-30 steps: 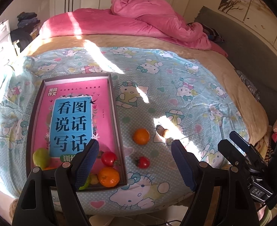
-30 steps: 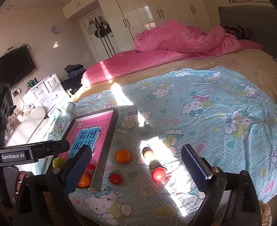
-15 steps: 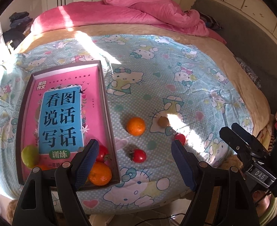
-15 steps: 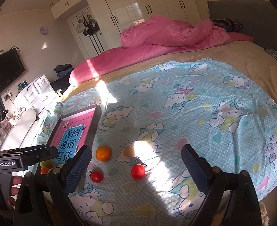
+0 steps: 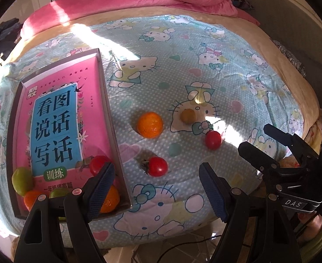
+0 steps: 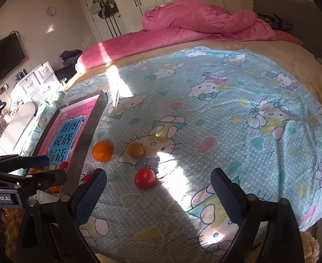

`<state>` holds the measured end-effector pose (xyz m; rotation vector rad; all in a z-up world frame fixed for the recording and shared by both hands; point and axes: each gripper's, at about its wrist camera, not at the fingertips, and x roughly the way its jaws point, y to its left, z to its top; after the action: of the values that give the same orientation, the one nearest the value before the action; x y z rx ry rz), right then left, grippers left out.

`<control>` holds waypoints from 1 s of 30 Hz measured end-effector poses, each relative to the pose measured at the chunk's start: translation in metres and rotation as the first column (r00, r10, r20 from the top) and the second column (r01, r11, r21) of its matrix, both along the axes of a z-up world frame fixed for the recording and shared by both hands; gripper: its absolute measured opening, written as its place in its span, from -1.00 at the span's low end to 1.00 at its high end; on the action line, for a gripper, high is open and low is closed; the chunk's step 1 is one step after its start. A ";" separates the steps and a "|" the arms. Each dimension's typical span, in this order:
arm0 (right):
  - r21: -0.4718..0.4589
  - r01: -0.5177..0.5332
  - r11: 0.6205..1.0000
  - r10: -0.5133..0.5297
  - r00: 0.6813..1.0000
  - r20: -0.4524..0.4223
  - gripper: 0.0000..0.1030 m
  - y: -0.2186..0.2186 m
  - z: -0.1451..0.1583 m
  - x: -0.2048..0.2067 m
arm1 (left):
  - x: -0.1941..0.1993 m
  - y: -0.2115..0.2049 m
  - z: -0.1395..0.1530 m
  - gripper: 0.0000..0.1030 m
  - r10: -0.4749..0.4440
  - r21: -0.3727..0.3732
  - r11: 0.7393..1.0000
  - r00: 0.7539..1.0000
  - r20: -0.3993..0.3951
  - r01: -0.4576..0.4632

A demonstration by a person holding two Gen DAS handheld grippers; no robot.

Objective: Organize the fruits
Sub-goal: 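Grasp the red tomato with the left tool while the right tool grasps a small red fruit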

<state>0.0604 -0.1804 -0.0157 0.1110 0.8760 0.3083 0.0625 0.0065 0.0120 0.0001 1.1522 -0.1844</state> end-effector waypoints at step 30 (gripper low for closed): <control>-0.044 -0.130 0.990 0.128 0.990 -0.061 0.58 0.010 -0.034 0.020 | 0.010 -0.024 -0.031 0.27 -0.130 0.102 0.986 0.990 -0.049 0.135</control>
<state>0.0804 -0.1707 -0.0493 0.0185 0.9501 0.4061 0.0725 -0.0174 -0.0191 0.1669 1.2032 -0.2427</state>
